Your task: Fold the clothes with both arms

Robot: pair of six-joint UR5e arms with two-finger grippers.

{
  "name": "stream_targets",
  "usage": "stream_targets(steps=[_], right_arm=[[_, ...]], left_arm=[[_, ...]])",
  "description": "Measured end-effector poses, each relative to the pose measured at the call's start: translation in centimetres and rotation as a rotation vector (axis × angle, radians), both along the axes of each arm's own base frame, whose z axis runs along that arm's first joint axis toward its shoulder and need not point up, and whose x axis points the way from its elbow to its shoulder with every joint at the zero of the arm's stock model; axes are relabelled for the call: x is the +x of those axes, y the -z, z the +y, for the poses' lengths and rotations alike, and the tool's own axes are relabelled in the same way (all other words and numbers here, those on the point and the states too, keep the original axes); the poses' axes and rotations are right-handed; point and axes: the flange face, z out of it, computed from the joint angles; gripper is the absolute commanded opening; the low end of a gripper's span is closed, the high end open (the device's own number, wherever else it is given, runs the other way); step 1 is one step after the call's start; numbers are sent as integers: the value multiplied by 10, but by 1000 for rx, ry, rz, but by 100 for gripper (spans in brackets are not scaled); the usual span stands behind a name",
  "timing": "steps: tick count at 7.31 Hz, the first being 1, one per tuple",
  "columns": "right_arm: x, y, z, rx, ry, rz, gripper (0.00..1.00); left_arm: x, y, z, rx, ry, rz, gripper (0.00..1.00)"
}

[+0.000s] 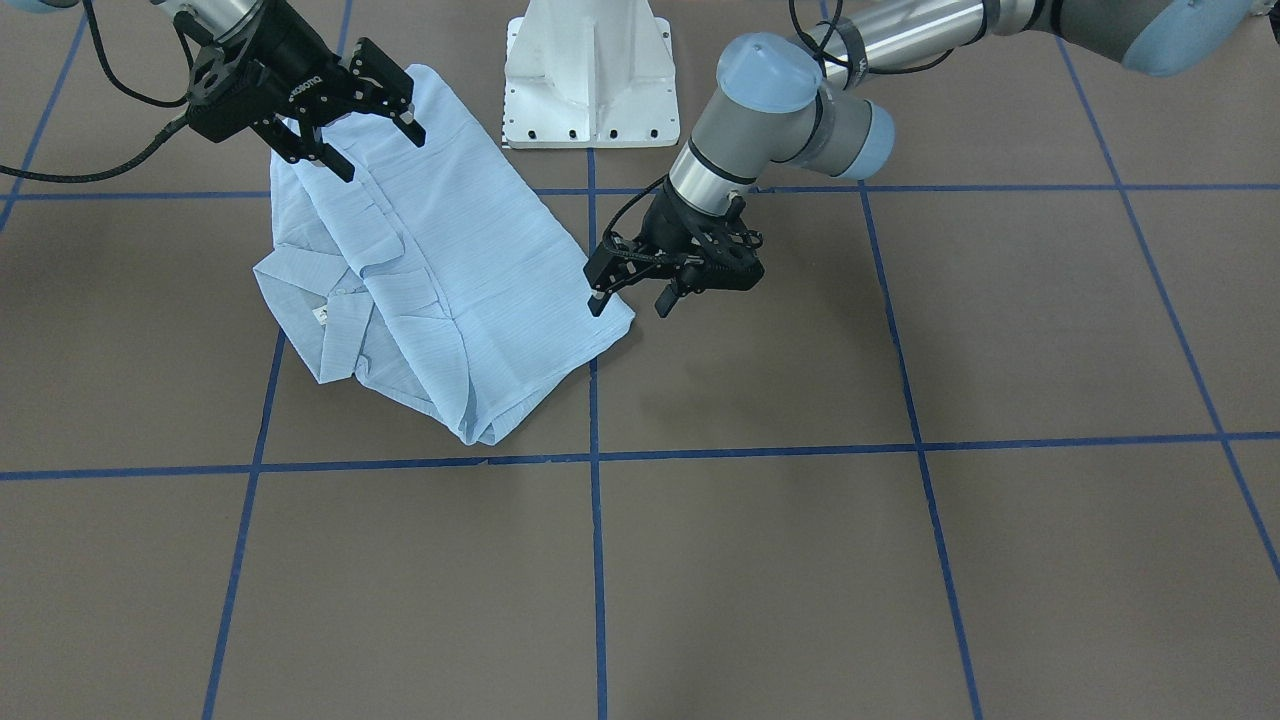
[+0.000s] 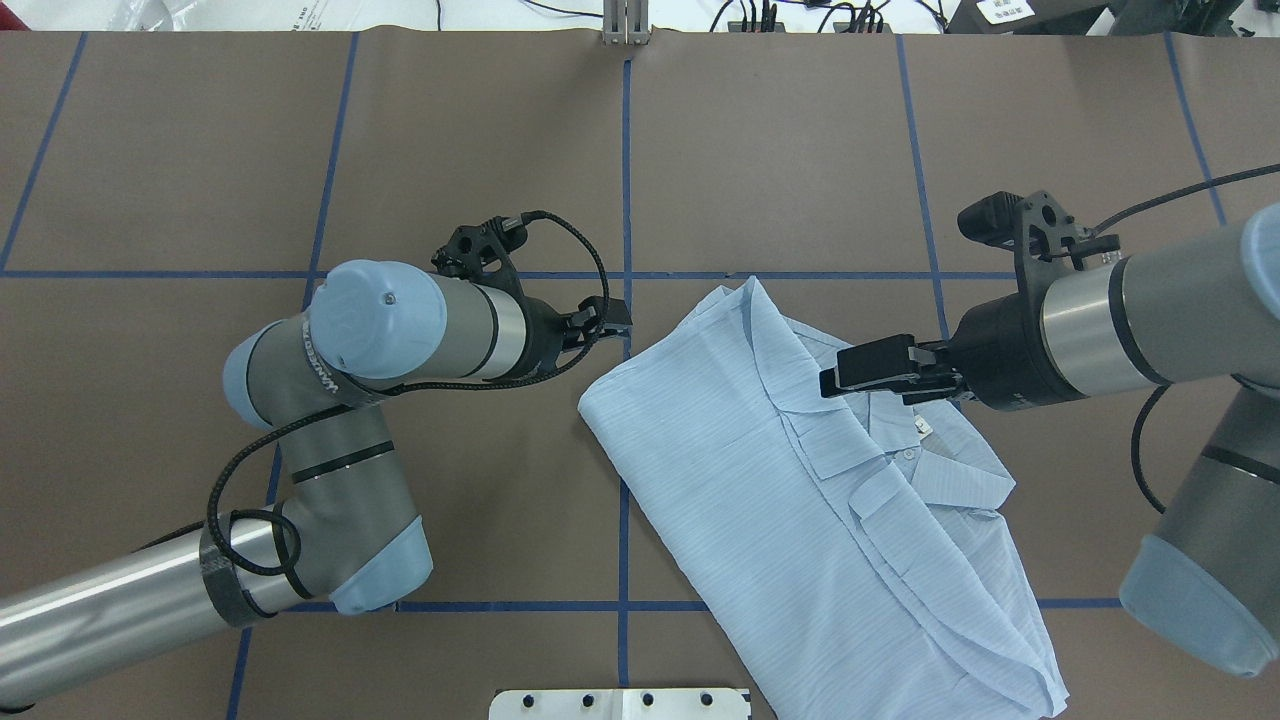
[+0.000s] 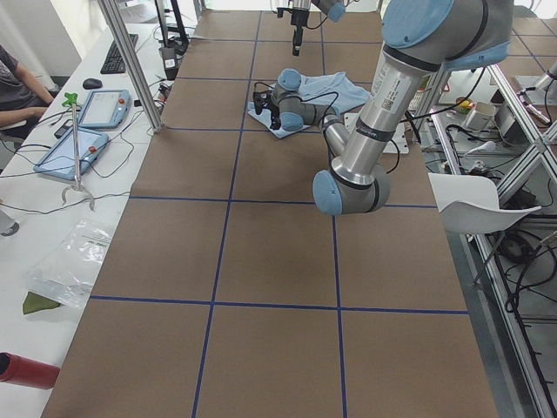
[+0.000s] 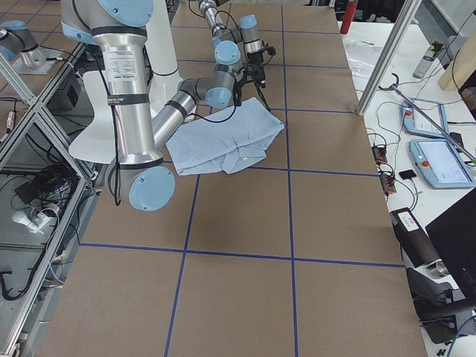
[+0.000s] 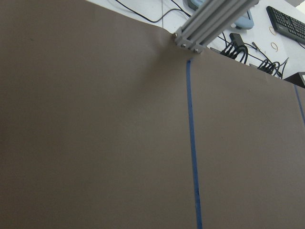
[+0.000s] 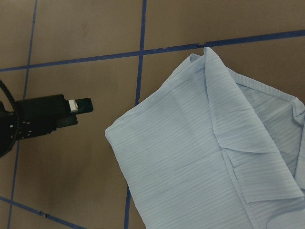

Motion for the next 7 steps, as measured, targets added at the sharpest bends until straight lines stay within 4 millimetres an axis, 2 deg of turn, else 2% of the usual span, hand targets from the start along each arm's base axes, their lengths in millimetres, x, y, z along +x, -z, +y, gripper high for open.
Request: stream_targets(steps=[1, 3, 7], right_arm=[[-1, -2, -4, -12, 7, 3, 100], [-4, -7, -7, -25, 14, 10, 100], [-3, -8, -15, -16, -29, 19, 100]], left_arm=[[15, 3, 12, -43, 5, -29, 99], [32, 6, 22, -86, 10, -87, 98], [53, -14, 17, -106, 21, -147, 85]])
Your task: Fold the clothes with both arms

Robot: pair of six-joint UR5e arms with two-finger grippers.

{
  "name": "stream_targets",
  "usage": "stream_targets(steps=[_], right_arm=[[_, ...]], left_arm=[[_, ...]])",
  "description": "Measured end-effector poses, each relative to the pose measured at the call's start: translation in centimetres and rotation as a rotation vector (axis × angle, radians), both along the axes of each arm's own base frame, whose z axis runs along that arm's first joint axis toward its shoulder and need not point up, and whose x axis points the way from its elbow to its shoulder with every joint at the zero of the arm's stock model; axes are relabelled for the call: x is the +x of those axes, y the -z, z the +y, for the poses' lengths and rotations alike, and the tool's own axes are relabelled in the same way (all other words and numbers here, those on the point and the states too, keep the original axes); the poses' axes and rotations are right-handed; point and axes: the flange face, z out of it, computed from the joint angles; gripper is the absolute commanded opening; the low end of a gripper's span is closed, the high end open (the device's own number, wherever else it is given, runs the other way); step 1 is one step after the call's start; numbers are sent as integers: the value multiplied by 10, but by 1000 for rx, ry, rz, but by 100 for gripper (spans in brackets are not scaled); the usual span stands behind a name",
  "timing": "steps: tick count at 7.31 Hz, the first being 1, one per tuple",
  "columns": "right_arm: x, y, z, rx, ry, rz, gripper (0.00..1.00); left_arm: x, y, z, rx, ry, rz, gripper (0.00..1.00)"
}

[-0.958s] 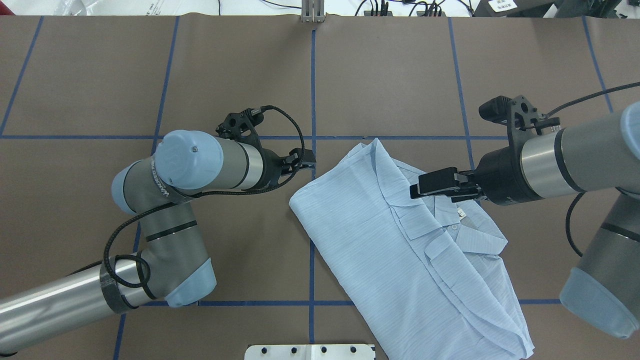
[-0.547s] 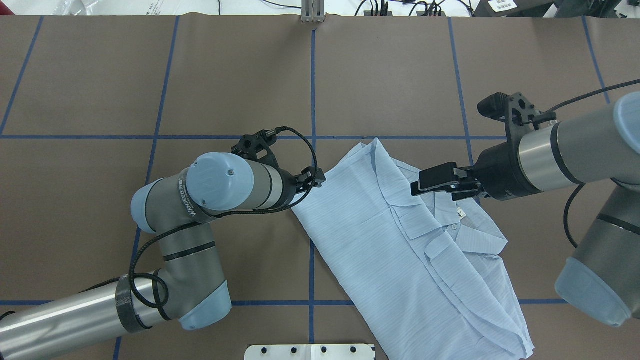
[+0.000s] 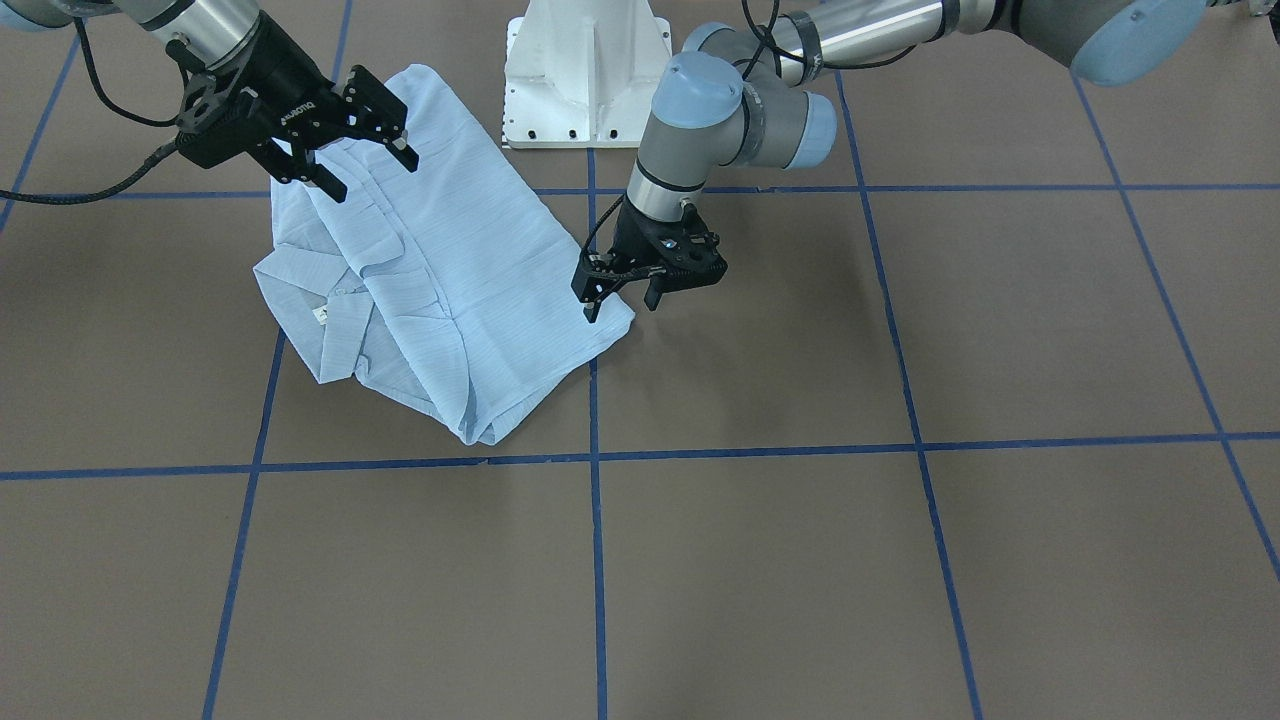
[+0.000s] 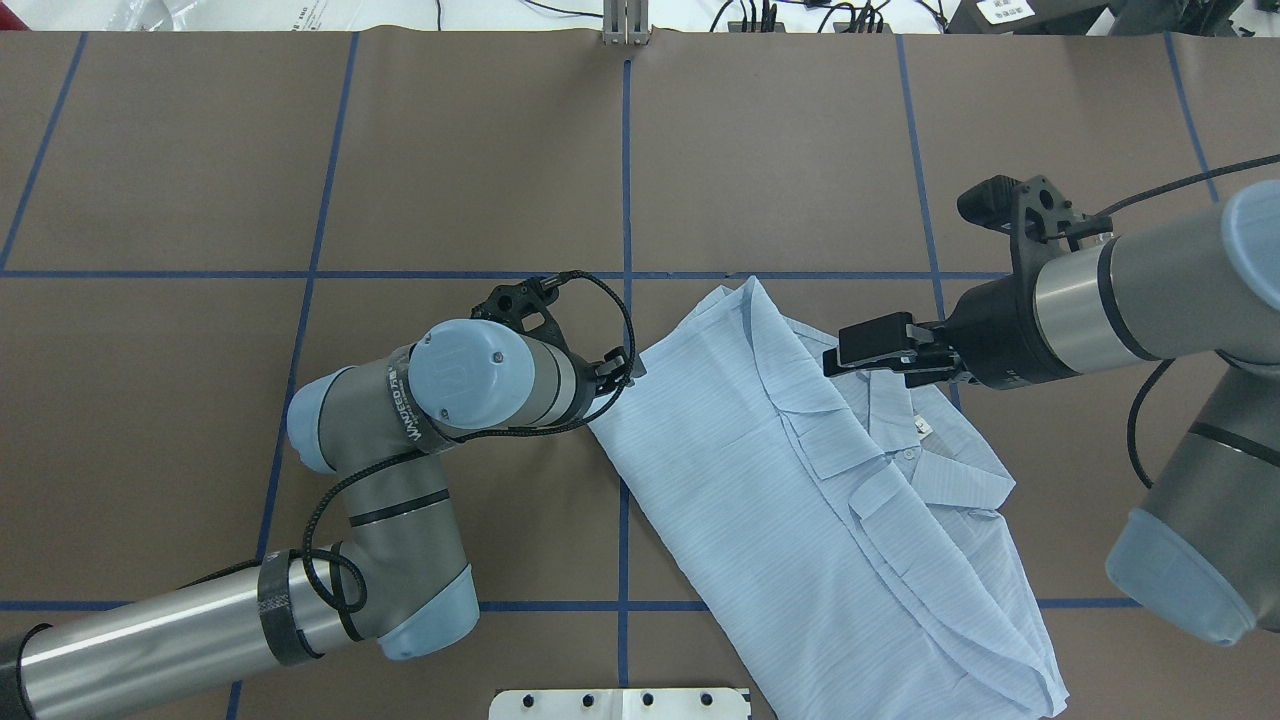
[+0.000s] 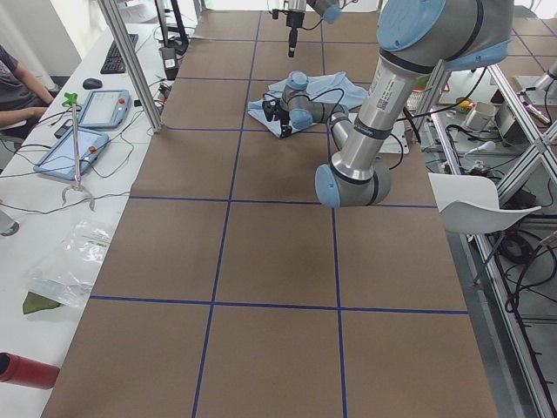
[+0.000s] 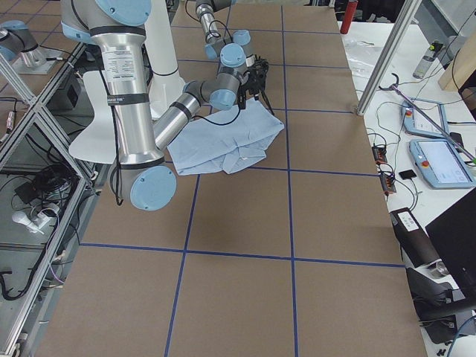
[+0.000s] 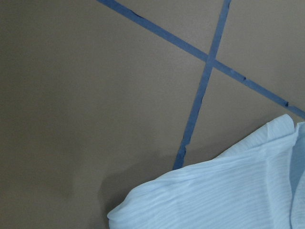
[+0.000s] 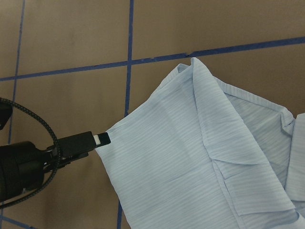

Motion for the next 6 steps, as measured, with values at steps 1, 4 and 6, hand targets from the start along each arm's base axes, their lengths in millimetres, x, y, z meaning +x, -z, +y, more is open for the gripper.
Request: stream_targets(steps=[1, 4, 6], right_arm=[[0, 0, -1, -2, -4, 1, 100], [2, 0, -1, -13, -9, -1, 100], [4, 0, -2, -15, -11, -2, 100]], left_arm=[[2, -1, -1, 0, 3, -3, 81], [5, -2, 0, 1, 0, -5, 70], [9, -6, 2, 1, -6, -12, 43]])
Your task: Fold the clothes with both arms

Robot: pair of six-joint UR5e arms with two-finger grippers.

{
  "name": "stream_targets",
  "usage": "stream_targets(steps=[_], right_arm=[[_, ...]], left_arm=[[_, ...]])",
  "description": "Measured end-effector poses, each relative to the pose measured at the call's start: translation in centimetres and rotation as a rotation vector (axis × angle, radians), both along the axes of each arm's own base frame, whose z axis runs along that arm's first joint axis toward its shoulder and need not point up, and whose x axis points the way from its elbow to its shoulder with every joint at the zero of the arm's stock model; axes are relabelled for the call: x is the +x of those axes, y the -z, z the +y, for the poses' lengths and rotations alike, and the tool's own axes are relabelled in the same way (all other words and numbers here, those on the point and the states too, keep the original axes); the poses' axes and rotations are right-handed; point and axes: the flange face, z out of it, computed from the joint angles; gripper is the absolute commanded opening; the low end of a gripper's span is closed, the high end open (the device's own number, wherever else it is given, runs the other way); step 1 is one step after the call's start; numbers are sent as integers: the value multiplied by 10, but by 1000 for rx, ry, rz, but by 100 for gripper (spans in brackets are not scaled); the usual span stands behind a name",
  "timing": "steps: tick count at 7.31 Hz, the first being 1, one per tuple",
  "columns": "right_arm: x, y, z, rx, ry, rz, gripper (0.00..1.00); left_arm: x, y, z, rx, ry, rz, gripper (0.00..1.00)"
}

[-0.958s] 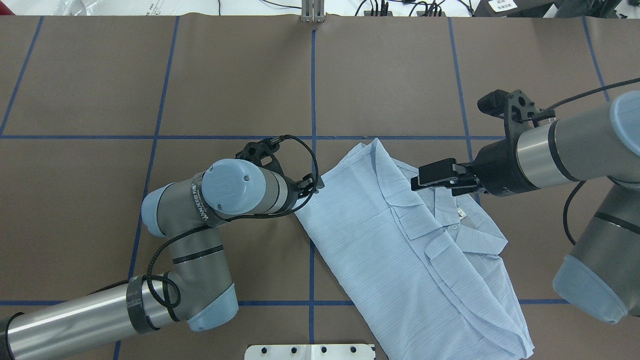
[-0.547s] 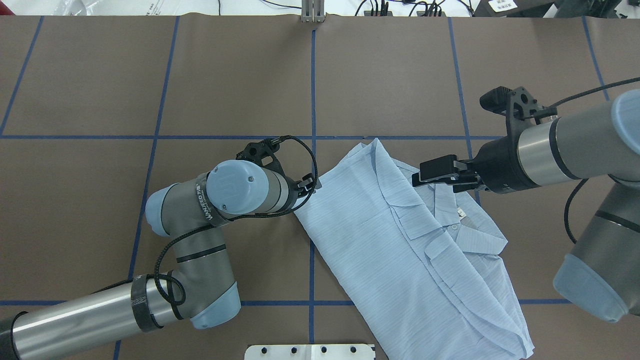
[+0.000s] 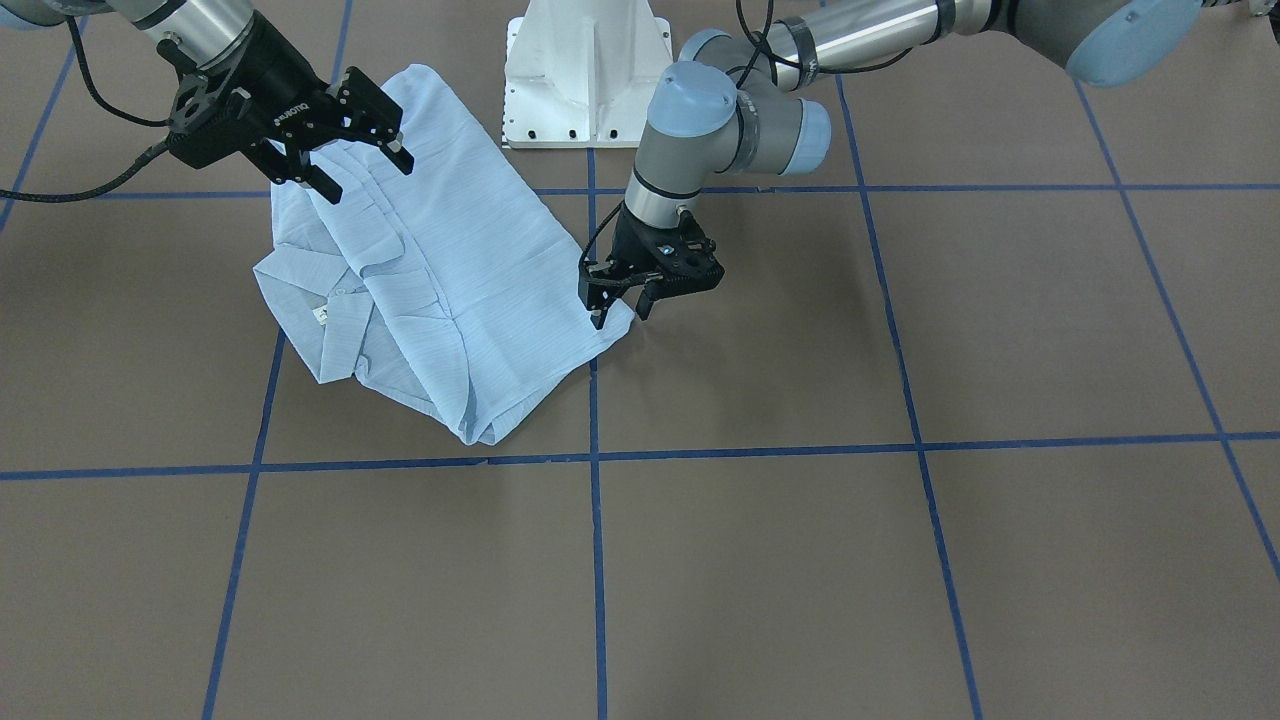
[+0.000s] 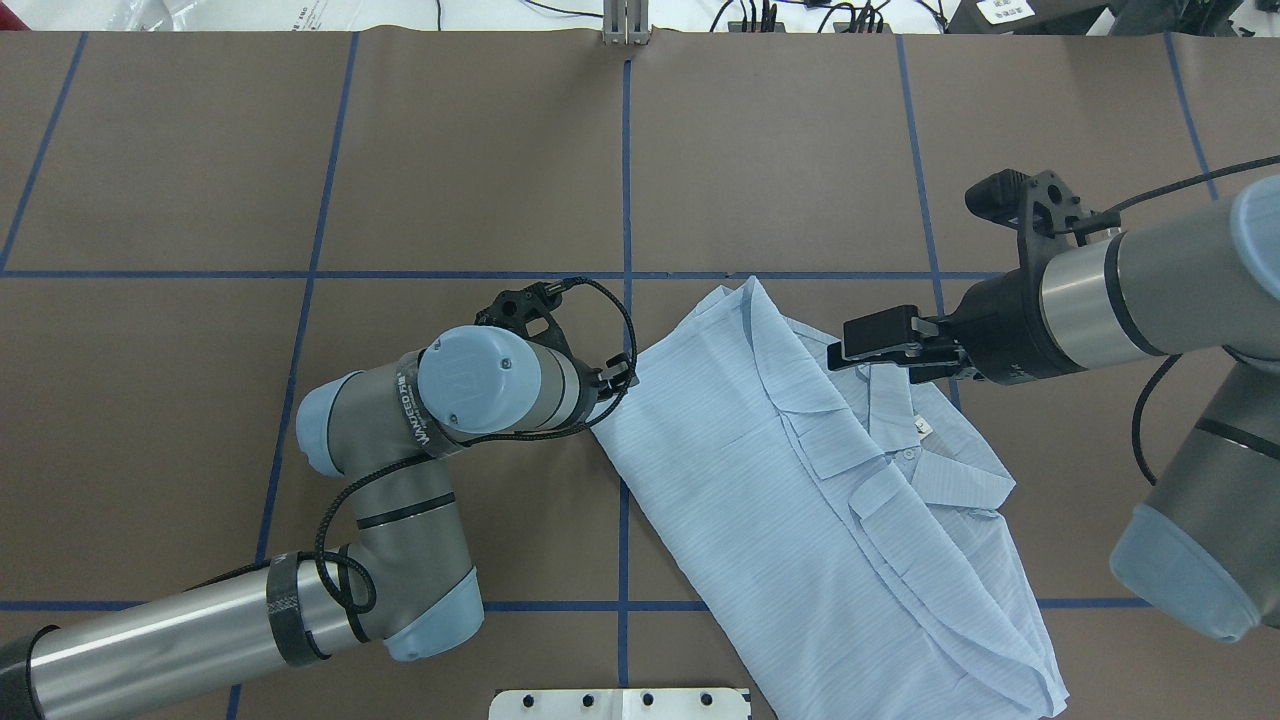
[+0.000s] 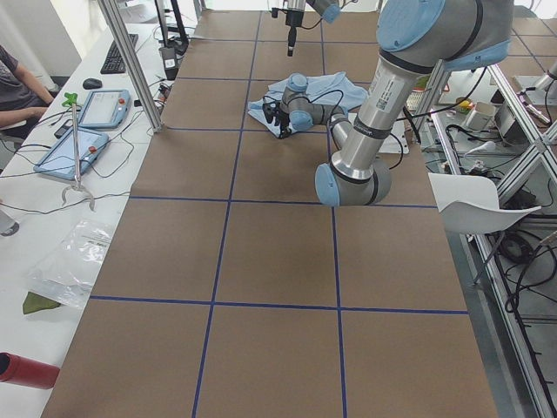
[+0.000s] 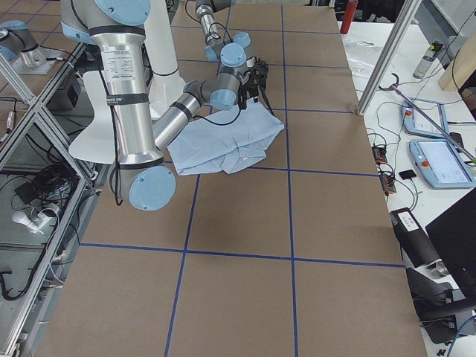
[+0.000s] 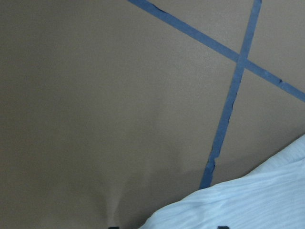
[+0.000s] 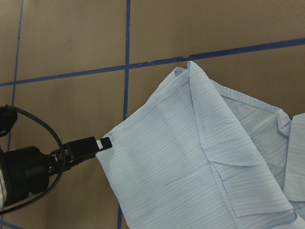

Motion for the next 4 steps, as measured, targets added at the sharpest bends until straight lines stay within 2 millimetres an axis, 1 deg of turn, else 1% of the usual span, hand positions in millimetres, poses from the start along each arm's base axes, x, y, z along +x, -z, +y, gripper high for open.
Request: stream_targets(steps=[1, 2, 4], right_arm=[[0, -1, 0, -1, -1, 1, 100], [1, -1, -1, -2, -2, 2, 100], [1, -3, -2, -5, -4, 5, 100]], left_arm=[[2, -2, 1, -1, -2, -3, 4], [2, -1, 2, -3, -4, -3, 0], [1, 1, 4, -2, -13, 2, 0]])
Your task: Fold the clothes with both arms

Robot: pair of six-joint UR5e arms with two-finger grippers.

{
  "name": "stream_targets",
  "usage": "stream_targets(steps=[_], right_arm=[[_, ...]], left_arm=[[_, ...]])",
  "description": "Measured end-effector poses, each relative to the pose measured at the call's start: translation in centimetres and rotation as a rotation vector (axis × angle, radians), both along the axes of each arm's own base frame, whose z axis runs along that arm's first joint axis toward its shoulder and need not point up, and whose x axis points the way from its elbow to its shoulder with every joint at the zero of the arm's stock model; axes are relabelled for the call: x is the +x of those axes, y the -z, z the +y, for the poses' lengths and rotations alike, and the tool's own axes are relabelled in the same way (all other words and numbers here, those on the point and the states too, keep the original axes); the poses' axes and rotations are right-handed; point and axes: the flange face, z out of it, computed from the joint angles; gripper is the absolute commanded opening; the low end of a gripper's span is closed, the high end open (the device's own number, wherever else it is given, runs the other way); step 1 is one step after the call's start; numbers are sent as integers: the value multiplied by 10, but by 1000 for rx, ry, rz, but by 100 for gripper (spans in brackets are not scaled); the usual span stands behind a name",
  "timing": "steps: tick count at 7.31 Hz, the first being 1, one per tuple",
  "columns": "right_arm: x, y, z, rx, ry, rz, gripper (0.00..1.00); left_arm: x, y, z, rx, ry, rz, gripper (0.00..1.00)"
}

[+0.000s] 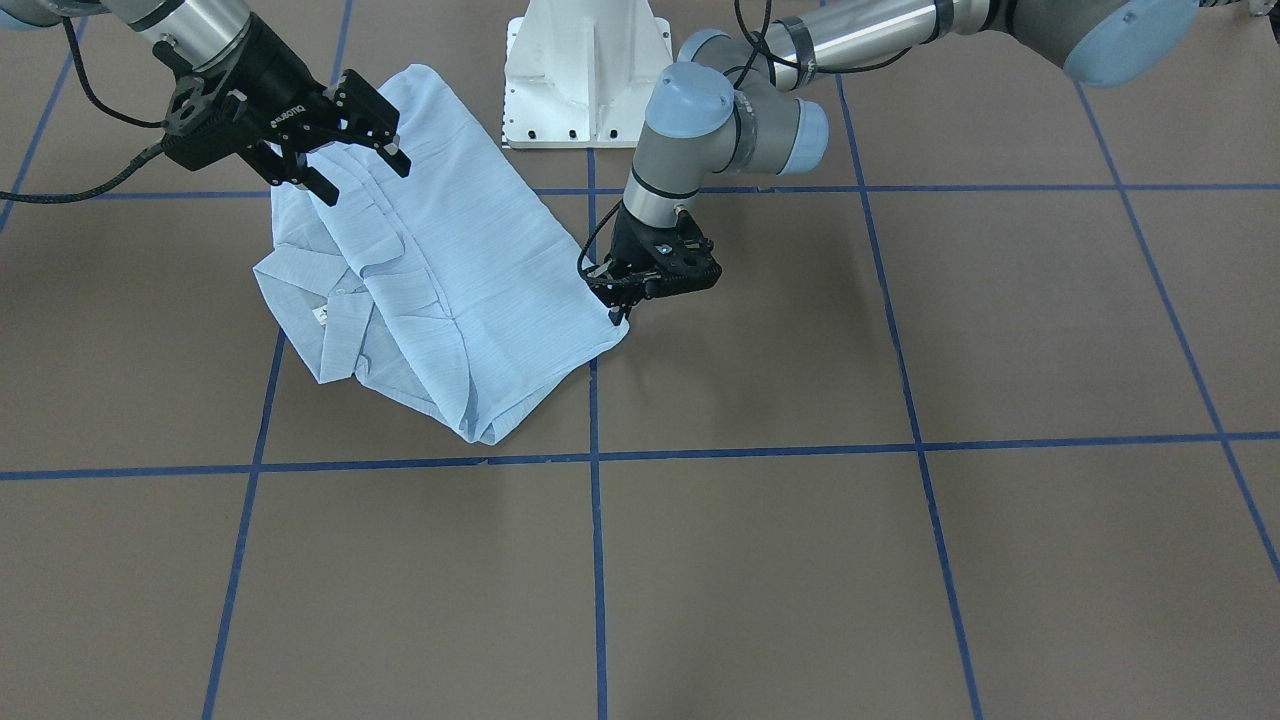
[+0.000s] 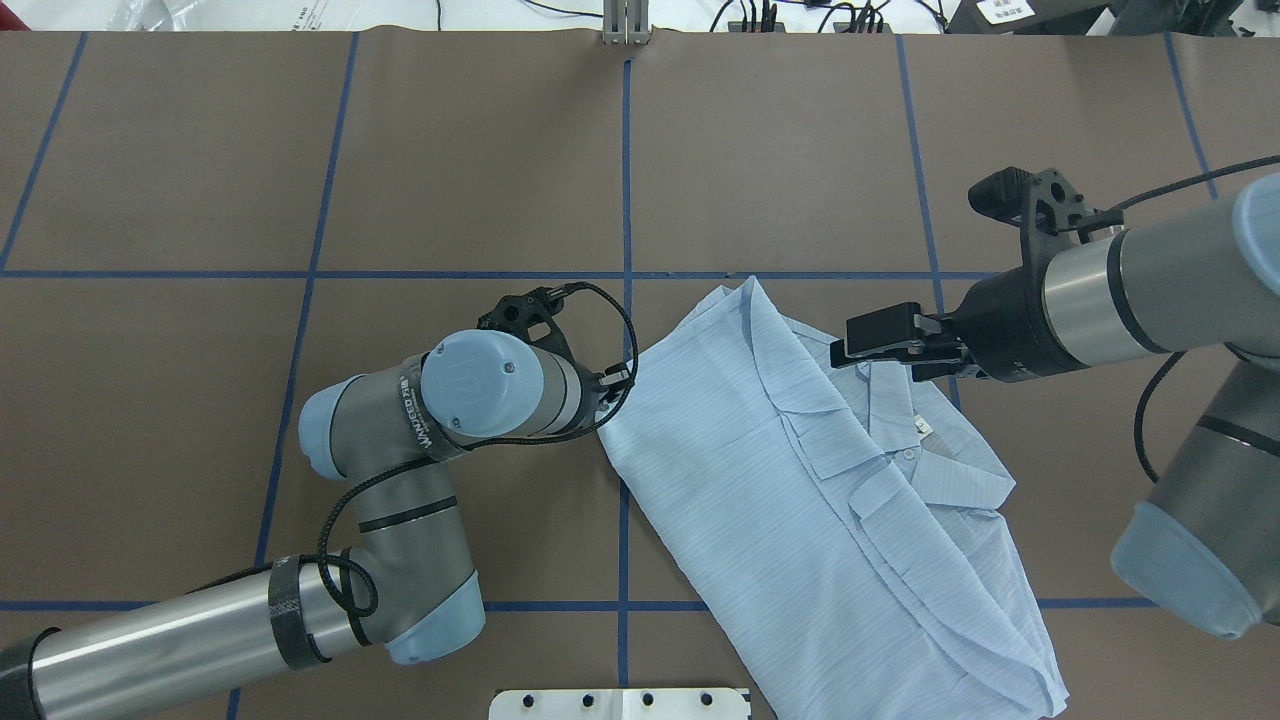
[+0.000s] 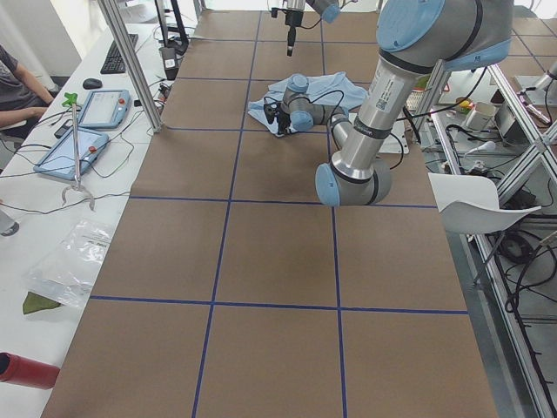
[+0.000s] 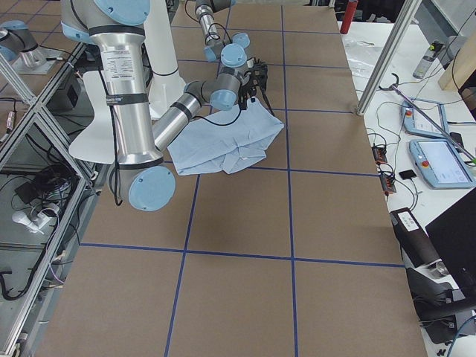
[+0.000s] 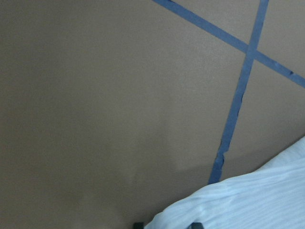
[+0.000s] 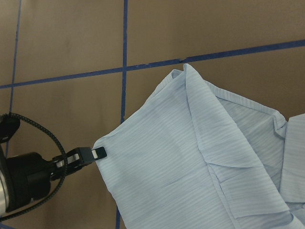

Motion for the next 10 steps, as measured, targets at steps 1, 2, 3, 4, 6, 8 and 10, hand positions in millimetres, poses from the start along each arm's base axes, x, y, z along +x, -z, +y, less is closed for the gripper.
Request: stream_targets(steps=[1, 2, 3, 4, 6, 8, 10], right_arm=[[1, -1, -1, -3, -3, 3, 100], [4, -3, -4, -12, -11, 13, 100], [7, -4, -8, -24, -18, 26, 100], [8, -4, -9, -30, -23, 32, 100], [9, -4, -10, -33, -28, 36, 100], [9, -4, -11, -33, -32, 38, 100], [10, -4, -12, -33, -34, 38, 100]], left_arm=[[-2, 3, 2, 3, -14, 6, 0], [-9, 9, -2, 6, -20, 17, 0], [-23, 12, -17, 13, -3, 21, 0], [-41, 12, -42, 36, 24, 13, 0], [-74, 1, -95, 85, 79, -28, 0], [-78, -18, -148, 117, 138, -50, 0], [-72, -30, -205, 175, 235, -24, 0]])
